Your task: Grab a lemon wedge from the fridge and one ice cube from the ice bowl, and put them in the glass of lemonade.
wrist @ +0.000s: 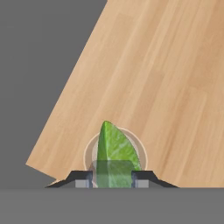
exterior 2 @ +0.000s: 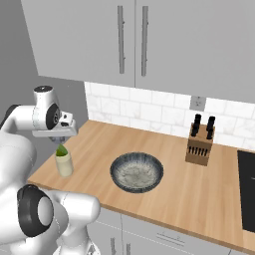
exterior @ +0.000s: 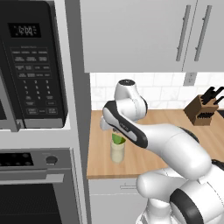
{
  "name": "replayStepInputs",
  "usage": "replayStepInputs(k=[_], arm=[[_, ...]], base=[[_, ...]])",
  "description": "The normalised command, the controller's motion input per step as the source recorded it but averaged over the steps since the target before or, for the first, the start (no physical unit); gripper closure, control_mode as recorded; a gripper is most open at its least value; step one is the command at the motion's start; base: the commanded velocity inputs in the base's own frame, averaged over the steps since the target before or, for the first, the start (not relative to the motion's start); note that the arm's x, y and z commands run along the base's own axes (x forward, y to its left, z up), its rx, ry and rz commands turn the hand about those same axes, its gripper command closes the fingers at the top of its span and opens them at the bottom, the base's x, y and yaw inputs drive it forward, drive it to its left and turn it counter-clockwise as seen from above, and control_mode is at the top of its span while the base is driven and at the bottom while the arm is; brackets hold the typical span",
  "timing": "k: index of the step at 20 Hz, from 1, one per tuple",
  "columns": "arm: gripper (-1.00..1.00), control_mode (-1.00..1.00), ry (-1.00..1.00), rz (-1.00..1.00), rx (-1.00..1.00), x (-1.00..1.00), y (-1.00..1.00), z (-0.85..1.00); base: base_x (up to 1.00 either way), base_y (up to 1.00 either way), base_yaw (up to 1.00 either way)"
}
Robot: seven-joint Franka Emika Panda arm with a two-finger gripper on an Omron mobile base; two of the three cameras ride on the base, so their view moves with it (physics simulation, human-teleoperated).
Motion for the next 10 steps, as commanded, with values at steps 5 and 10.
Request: replayStepInputs(k=[5, 10], arm=[[1.00, -1.00, 0.01, 0.00, 0.00, 0.17, 0.02, 0.00], [1.00, -1.00, 0.00, 0.00, 0.00, 0.02, 0.00, -0.01]], base=[[0.00, 0.00, 0.00], [0.00, 0.00, 0.00]])
